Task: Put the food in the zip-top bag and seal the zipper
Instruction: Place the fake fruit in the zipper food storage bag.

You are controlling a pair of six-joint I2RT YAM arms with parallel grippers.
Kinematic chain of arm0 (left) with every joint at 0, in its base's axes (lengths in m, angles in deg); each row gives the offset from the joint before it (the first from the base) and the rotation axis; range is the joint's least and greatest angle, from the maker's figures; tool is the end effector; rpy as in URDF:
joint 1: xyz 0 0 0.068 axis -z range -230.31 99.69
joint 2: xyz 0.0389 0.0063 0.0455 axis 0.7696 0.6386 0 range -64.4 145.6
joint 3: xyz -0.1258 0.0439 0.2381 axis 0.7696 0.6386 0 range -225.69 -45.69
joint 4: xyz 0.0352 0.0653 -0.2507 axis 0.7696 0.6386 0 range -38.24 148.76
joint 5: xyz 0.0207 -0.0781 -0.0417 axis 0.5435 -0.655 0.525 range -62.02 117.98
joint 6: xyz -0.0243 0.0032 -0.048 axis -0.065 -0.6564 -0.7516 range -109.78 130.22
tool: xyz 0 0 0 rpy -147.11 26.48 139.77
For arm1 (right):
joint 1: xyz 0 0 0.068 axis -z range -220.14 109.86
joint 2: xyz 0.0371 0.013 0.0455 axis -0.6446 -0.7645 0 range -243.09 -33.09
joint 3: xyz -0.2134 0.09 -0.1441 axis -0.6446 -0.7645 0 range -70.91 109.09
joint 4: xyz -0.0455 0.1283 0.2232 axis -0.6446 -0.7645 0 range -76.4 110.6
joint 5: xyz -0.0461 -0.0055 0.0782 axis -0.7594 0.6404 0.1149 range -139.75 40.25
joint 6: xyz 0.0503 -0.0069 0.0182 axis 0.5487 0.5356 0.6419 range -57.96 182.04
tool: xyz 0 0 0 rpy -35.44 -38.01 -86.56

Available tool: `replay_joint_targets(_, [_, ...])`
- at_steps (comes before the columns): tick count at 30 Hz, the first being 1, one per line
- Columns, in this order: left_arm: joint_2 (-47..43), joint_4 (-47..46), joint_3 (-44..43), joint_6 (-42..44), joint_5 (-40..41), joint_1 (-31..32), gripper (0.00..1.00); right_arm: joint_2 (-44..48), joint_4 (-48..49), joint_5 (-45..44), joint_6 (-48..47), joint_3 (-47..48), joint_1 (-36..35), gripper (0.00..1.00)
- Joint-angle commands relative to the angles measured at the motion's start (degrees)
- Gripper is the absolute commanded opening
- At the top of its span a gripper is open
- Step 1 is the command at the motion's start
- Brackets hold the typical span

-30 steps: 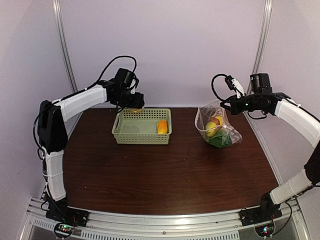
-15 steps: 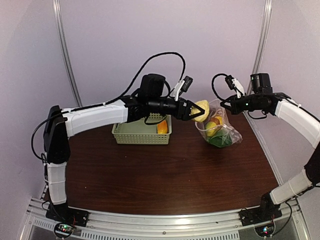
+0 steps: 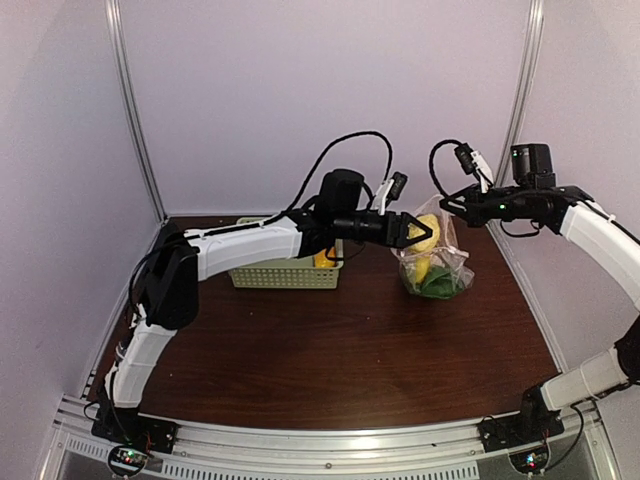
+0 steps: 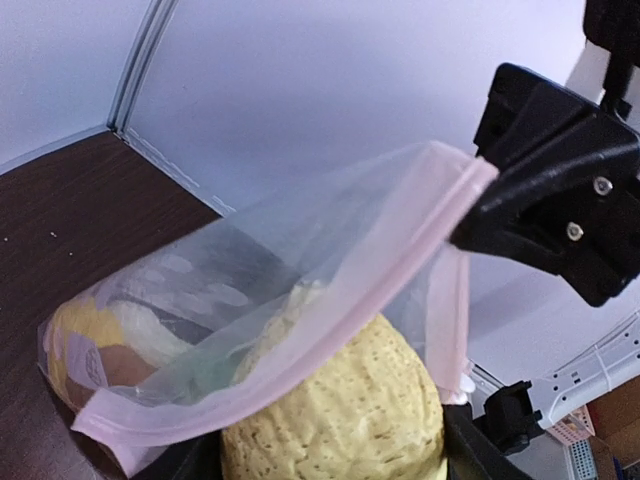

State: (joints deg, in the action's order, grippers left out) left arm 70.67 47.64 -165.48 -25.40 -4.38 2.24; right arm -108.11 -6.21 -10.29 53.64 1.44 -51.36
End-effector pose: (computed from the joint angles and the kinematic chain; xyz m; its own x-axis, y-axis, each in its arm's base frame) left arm 0.3261 -0.4570 0.2732 -0.6722 0.0686 -0.7372 0.7361 0.1682 -0.6556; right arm 0.2778 0.0781 0.3670 -0.3762 -0.1897 -0.9069 -0.7560 0.6287 0.1821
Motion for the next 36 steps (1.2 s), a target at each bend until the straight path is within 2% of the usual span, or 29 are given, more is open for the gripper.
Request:
replay_joint_targets(1, [2.6, 3.2, -5.4, -3.9, 4.5, -0.2, 0.37, 1.5, 1.3, 6.7, -0.5, -0.9, -1.3, 0.00])
replay_joint_targets(9, [3.7, 5.5, -6.1, -10.0, 7.4, -0.7, 0.46, -0.2, 0.7, 1.7, -2.2, -1.7, -3.8, 0.00])
replay_joint_targets(17, [2.4, 8.6, -6.3, -9.9, 6.8, -0.3, 0.74, -0.7, 1.8, 0.3, -1.3, -1.4, -4.0, 0.00])
replay_joint_targets(24, [1.1, 7.8, -6.1, -10.2, 5.0, -0.3, 0.83, -0.5, 2.1, -1.0, -0.9, -1.6, -3.9, 0.00])
replay_joint_targets(25, [1.0, 7.7, -6.1, -10.2, 4.6, -0.3, 0.94, -0.4, 2.1, -1.2, -0.9, -1.6, -3.9, 0.00])
replay_joint_targets(26, [0.7, 7.7, -6.0, -10.1, 4.3, -0.3, 0.97, -0.3, 2.1, -1.3, -0.9, -1.6, -3.9, 0.00])
replay_joint_targets(31, [-3.4, 8.1, -4.8, -7.8, 2.4, -0.3, 0.98, 0.1, 2.5, -2.1, -0.4, -2.0, -3.7, 0.00])
replay_joint_targets(36, [-12.3, 7.2, 1.1, -6.2, 1.7, -0.5, 0.98, -0.1, 3.2, -3.3, 0.2, -2.3, -3.3, 0.00])
